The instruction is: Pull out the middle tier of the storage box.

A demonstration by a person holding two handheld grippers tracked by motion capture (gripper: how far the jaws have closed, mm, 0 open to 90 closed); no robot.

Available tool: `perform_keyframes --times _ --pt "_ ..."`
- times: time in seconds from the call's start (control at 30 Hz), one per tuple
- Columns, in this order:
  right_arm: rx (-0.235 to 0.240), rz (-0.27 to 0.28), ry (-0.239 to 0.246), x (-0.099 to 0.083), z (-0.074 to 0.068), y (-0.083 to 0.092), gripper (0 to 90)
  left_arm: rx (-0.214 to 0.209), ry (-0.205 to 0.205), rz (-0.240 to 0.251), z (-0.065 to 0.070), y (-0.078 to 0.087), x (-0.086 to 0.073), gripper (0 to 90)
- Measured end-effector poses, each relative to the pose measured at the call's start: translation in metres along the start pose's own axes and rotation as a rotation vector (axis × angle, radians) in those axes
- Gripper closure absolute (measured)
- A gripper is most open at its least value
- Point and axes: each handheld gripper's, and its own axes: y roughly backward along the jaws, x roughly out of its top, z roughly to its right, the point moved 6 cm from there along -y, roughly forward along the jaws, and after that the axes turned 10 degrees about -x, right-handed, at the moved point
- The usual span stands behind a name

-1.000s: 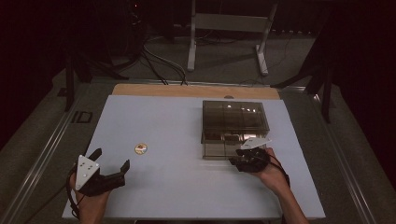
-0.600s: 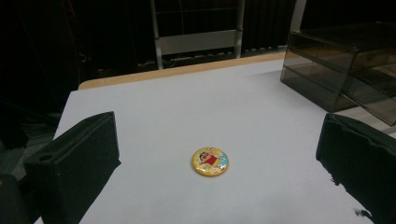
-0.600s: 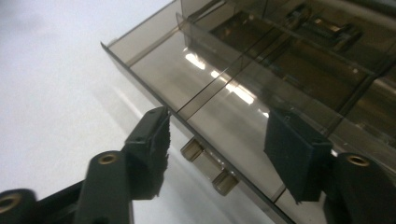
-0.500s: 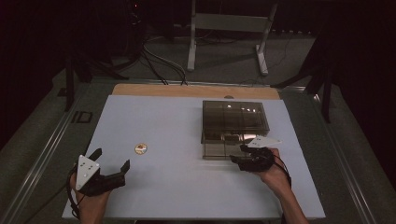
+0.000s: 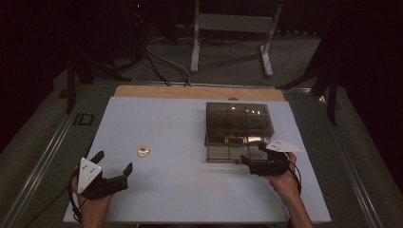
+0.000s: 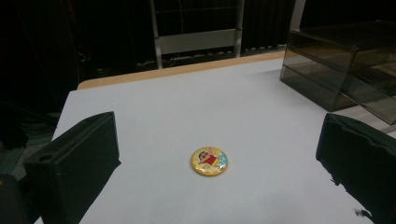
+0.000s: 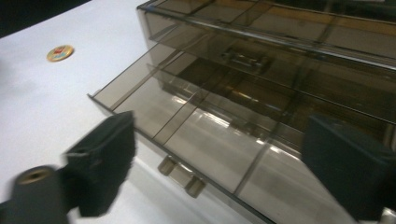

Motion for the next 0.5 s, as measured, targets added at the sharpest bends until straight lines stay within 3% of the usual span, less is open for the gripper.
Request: perform_keyframes --times 0.17,0.5 --pt "-0.031 0.022 -0.020 -0.002 0.007 0.006 0.5 0.001 0.005 -0.002 -0.001 0.000 -0.001 0.7" --pt "-0.123 0.098 -0.029 -0.004 0.016 0.021 0.0 0.021 0.006 -0.026 -0.003 -0.002 -0.003 0.7"
